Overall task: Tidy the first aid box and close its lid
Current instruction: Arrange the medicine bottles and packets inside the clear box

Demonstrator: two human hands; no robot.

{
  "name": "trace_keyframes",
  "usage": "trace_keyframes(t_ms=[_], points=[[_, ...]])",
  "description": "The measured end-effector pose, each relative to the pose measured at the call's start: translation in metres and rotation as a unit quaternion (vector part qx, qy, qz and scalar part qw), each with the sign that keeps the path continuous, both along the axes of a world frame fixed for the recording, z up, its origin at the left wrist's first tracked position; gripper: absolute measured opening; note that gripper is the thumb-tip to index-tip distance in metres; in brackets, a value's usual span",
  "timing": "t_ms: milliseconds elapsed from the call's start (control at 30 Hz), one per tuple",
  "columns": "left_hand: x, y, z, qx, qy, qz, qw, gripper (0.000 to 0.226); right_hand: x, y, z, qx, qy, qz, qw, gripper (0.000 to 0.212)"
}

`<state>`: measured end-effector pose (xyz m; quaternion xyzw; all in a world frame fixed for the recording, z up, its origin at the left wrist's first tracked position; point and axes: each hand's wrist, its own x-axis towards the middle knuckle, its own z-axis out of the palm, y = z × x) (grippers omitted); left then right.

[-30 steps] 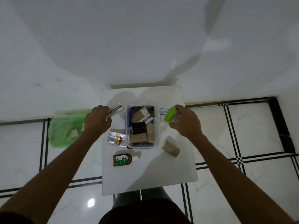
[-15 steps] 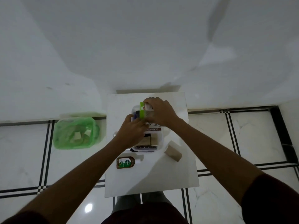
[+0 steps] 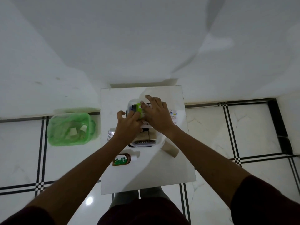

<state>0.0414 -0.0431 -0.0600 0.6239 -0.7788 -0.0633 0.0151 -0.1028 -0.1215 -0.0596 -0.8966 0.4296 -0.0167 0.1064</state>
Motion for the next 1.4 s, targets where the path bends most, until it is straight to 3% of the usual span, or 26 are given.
trace_keyframes(t_ms=[100,300,467,633,733,1000,1300,1400], points=[[0.005,0.002,0.007,-0.015,0.027,-0.005,1.000,0.021,-0.004,0.002,0.008,-0.004,0.003,-0.020,1.000,0.046],[0.027,0.046,0.027,-0.124,0.140,0.097,0.978,0.026,-0.051,0.025,0.031,0.062,-0.133,-0.162,0.976,0.037],[0.036,0.115,0.011,-0.002,0.150,0.072,0.986,0.040,-0.089,0.077,0.011,0.170,-0.060,-0.192,0.965,0.046],[0.038,0.145,-0.022,0.153,0.085,0.034,0.984,0.054,-0.096,0.105,-0.019,0.227,0.033,-0.145,0.963,0.054],[0.040,0.139,-0.033,0.175,0.075,0.032,0.981,0.060,-0.094,0.107,-0.027,0.210,0.031,-0.150,0.966,0.043],[0.035,0.135,-0.044,0.172,0.102,0.067,0.978,0.050,-0.092,0.107,-0.035,0.220,0.029,-0.164,0.961,0.031],[0.058,0.134,-0.003,0.071,0.181,0.119,0.974,0.050,-0.093,0.086,0.017,0.200,-0.148,-0.260,0.933,0.041],[0.067,0.113,0.031,0.029,0.185,0.126,0.974,0.050,-0.087,0.076,0.043,0.185,-0.227,-0.215,0.932,0.050]])
